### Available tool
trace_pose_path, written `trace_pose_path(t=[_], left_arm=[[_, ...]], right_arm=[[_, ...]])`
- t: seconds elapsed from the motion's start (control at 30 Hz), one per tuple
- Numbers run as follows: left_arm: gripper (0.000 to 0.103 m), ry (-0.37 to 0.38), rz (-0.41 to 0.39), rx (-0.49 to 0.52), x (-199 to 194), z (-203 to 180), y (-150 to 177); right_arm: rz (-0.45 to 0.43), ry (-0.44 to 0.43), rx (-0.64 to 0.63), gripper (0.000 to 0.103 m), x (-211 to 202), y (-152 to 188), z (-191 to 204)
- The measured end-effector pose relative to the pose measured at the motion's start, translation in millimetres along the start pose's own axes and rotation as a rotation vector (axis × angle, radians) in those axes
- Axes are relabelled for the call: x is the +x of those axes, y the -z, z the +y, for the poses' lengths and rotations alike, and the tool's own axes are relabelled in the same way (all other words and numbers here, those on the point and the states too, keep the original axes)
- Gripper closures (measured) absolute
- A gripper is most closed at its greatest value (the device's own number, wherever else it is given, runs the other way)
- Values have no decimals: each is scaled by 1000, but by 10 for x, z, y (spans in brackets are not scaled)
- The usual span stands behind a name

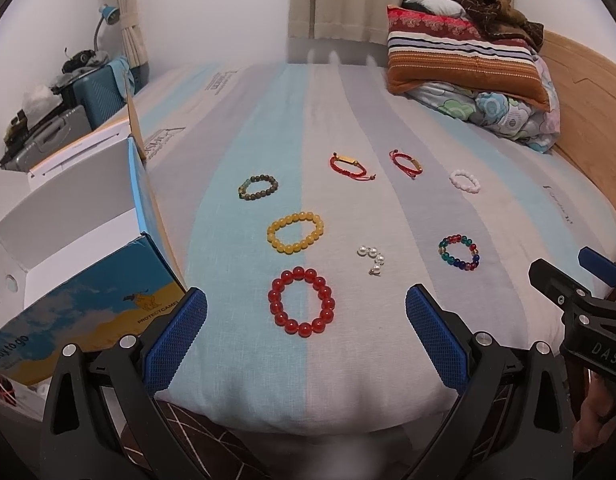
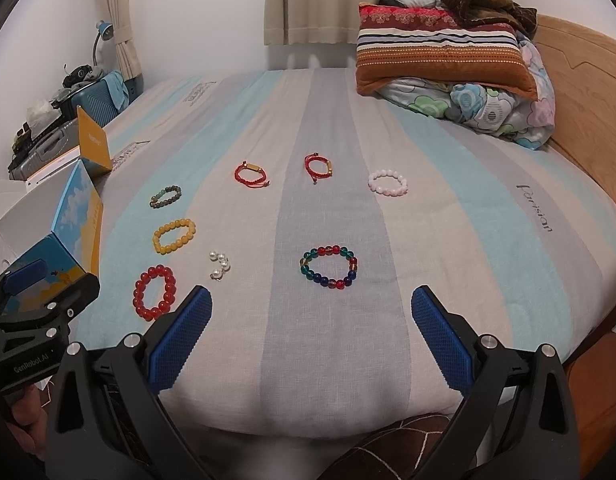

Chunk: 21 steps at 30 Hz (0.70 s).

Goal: Organize jewelry

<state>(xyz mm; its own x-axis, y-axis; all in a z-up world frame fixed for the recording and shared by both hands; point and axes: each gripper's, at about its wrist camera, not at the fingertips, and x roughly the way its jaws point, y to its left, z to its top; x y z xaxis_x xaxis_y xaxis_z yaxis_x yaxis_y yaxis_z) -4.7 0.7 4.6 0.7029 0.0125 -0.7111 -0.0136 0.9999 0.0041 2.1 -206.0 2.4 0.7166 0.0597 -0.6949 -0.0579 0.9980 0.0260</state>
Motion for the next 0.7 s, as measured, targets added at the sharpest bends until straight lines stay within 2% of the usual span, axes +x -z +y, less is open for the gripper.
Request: trace_pose_path(t=[0.7], left_arm=[[6,9,9,-6,32,21,17]], right_arm=[[-7,0,6,7,-40,-31,-33]])
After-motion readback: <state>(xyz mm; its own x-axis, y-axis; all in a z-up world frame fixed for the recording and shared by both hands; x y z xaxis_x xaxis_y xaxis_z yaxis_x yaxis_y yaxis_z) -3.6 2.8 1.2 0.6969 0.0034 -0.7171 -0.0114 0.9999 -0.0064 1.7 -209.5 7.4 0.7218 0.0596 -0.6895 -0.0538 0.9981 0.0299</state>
